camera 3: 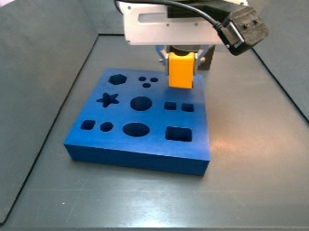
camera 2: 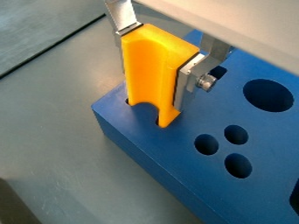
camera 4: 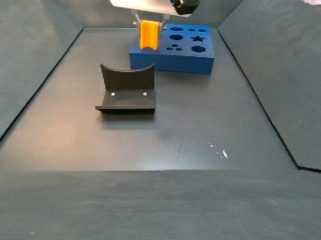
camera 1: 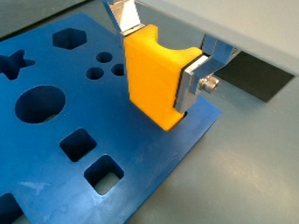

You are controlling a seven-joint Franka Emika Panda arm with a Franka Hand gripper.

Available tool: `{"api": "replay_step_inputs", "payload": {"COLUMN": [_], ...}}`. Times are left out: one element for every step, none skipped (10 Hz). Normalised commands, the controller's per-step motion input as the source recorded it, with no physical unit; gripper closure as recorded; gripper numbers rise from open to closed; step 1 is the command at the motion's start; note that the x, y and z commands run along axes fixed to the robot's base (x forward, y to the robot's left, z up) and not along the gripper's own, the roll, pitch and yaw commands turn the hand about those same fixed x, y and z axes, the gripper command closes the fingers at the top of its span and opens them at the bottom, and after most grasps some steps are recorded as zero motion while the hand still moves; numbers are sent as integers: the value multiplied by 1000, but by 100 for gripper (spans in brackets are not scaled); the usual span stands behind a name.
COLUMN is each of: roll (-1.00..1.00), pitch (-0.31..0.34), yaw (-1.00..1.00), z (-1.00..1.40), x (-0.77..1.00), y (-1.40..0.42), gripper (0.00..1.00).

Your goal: Insert the arch object.

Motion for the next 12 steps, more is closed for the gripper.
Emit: {"api": "replay_step_inputs", "payload": {"roll": [-10, 113, 60, 81, 127, 227, 230, 183, 9, -26, 0, 0], "pitch": [0, 69, 200, 207, 243, 159, 100, 47, 0, -77, -26, 0], "yaw": [-9, 0, 0, 0, 0, 231, 411, 474, 554, -77, 0, 0], "z": [-163, -640, -780, -726, -540, -509, -503, -523, -271, -17, -11, 0], "x": [43, 9, 154, 74, 0, -269, -386, -394, -351, -174, -20, 0], "y": [0, 0, 20, 40, 91, 97, 194, 220, 206, 0, 31, 0], "gripper": [100, 100, 100, 100, 100, 100, 100, 100, 100, 100, 100, 100]}}
